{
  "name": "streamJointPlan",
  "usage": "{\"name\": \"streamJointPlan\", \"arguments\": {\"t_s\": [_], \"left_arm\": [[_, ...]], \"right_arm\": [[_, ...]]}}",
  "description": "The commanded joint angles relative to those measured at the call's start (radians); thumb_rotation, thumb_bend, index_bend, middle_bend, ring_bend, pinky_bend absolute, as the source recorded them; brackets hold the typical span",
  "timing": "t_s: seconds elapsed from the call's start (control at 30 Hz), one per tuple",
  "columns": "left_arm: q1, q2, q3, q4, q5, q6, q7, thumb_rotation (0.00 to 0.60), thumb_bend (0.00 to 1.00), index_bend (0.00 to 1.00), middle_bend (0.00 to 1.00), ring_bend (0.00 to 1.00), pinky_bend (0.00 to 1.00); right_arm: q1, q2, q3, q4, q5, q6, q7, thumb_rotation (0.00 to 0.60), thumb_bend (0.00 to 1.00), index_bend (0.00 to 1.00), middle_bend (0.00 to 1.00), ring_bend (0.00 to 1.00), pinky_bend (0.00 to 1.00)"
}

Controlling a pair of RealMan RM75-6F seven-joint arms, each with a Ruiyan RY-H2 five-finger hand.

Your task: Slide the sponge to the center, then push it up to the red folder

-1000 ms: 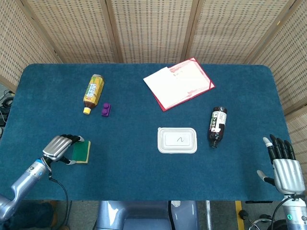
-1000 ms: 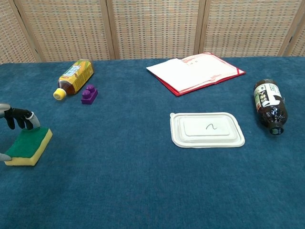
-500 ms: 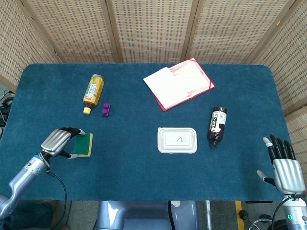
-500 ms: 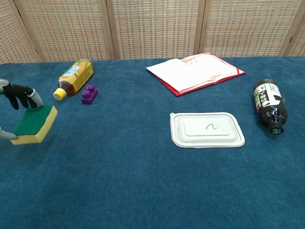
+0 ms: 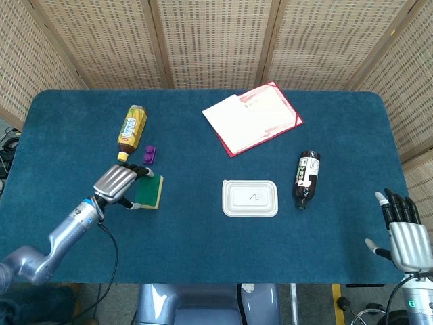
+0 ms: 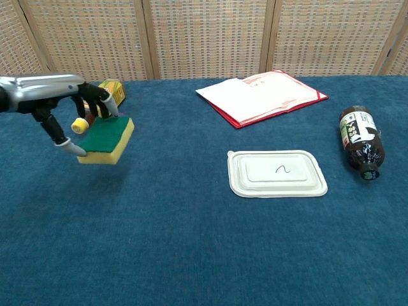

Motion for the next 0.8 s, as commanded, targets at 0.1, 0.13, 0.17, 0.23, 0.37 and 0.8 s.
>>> {"name": "streamJointPlan", "arguments": {"t_s": [0.1, 0.13, 0.17, 0.23, 0.37, 0.8], "left_arm": [[-0.143, -0.119, -0.076, -0.012, -0.302, -0.108, 0.259, 0.600, 0.00, 0.28, 0.37, 0.30, 0.31], [-0.154, -0.133, -0.078, -0.007, -0.332, -0.108, 0.278, 0.600, 0.00, 0.28, 0.37, 0.30, 0.31], [-0.167, -0.150, -0.079, -0.005, -0.364, -0.107, 0.297, 0.600, 0.00, 0.28, 0.37, 0.30, 0.31], [-0.176, -0.160, -0.078, -0.002, -0.383, -0.105, 0.311, 0.600, 0.00, 0.28, 0.37, 0.29, 0.31], [-0.201, -0.191, -0.071, 0.010, -0.430, -0.102, 0.340, 0.600, 0.00, 0.28, 0.37, 0.29, 0.31], [-0.234, -0.239, -0.023, 0.016, -0.512, -0.075, 0.391, 0.600, 0.00, 0.11, 0.16, 0.07, 0.15]], "right_arm": [[0.002, 0.006, 0.004, 0.000, 0.011, -0.009, 0.014, 0.600, 0.00, 0.01, 0.00, 0.00, 0.00], [0.003, 0.008, 0.004, 0.000, 0.012, -0.012, 0.017, 0.600, 0.00, 0.01, 0.00, 0.00, 0.00], [0.004, 0.009, 0.003, 0.000, 0.013, -0.014, 0.020, 0.600, 0.00, 0.01, 0.00, 0.00, 0.00], [0.004, 0.010, 0.003, 0.000, 0.013, -0.016, 0.022, 0.600, 0.00, 0.01, 0.00, 0.00, 0.00], [0.005, 0.014, 0.004, 0.000, 0.017, -0.020, 0.032, 0.600, 0.00, 0.01, 0.00, 0.00, 0.00], [0.003, 0.029, 0.004, -0.009, 0.015, -0.015, 0.056, 0.600, 0.00, 0.01, 0.00, 0.00, 0.00]]}}
